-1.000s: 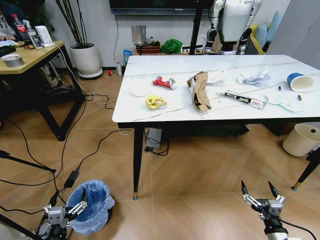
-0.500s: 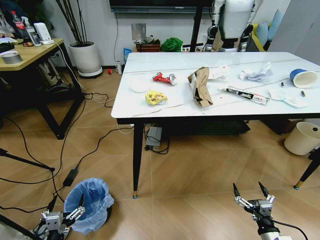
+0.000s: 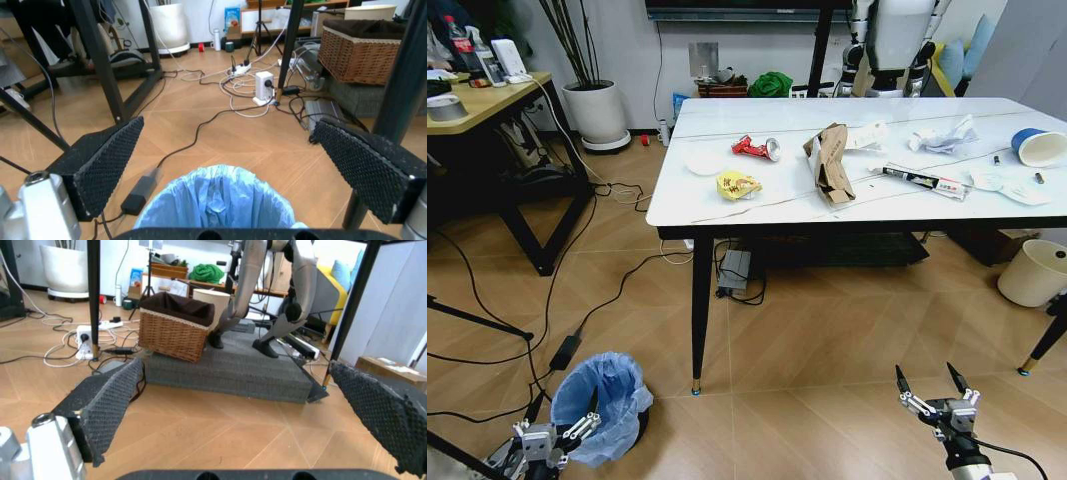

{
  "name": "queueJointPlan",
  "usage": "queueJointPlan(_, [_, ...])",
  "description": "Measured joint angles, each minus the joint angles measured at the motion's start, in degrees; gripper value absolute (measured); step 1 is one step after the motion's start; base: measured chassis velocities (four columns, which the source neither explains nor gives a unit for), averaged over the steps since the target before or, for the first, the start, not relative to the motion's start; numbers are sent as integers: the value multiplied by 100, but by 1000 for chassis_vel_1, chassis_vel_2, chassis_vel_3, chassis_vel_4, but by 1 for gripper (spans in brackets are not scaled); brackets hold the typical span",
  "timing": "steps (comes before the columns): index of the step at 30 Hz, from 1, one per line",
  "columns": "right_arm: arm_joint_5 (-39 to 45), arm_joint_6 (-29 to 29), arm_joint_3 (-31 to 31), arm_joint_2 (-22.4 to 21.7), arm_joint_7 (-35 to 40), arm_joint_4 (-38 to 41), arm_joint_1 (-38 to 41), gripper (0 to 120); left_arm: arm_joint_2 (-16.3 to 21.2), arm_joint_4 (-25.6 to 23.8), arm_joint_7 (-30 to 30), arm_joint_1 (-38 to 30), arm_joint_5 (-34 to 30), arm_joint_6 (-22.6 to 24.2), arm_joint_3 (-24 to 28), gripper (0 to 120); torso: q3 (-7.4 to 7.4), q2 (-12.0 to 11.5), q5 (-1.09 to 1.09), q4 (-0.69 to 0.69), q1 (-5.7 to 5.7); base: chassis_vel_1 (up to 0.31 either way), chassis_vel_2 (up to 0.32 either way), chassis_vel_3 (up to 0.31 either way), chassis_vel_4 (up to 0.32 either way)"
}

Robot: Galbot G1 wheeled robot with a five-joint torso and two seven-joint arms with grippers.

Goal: Pick up the trash bin and place the trash from the table into it.

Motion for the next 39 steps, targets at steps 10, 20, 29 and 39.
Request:
queueJointPlan(10, [-3,17,15,1,-37,14,-59,100,-19,-2,8,-43,0,-10,28,100,-136,-204,0,0,-69,0,0,0,0])
queueJointPlan(20, [-21,33,55,65,-81,14,-94,100,-34,45,22,-57,11,-59,57,100,-313,-457,0,0,-144,0,0,0,0])
queueJointPlan(29, [-59,33,61,84,-85,20,-90,100,-33,45,35,-56,11,-73,57,100,-444,-645,0,0,-201,0,0,0,0])
queueJointPlan(39, [-195,98,74,353,-122,-84,7,100,-9,175,23,-94,126,-121,43,100,-627,-896,0,0,-270,0,0,0,0])
